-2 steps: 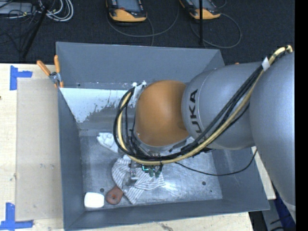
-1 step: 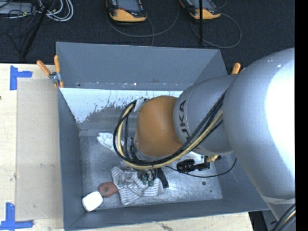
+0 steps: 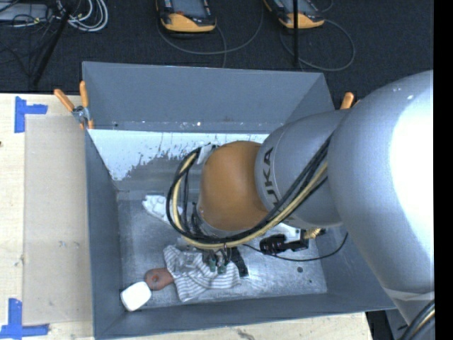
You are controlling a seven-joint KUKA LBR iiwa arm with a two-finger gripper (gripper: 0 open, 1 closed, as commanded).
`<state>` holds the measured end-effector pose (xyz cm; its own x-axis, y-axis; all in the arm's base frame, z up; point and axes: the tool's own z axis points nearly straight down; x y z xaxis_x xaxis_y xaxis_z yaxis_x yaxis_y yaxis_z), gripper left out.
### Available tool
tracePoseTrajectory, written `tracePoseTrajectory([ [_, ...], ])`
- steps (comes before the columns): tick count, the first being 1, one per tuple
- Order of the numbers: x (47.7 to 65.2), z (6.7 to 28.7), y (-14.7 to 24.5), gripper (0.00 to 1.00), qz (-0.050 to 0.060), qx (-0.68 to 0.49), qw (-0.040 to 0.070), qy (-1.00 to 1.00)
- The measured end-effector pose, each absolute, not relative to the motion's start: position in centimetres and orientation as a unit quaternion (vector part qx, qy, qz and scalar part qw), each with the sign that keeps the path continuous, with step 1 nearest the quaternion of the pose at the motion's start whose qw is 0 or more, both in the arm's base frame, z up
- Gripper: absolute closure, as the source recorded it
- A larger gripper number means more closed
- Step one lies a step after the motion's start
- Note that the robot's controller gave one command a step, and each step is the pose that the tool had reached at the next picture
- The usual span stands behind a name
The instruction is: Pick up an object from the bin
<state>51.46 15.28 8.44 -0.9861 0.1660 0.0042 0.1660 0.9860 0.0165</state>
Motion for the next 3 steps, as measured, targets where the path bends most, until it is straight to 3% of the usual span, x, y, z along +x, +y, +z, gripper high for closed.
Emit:
tracePoseTrajectory([
  [2,51.2,14.3,15.0,1.00,0.000,-0.071,-0.001,-0.997],
  [3,49.7,17.7,14.8,1.00,0.001,-0.070,0.004,-0.998],
])
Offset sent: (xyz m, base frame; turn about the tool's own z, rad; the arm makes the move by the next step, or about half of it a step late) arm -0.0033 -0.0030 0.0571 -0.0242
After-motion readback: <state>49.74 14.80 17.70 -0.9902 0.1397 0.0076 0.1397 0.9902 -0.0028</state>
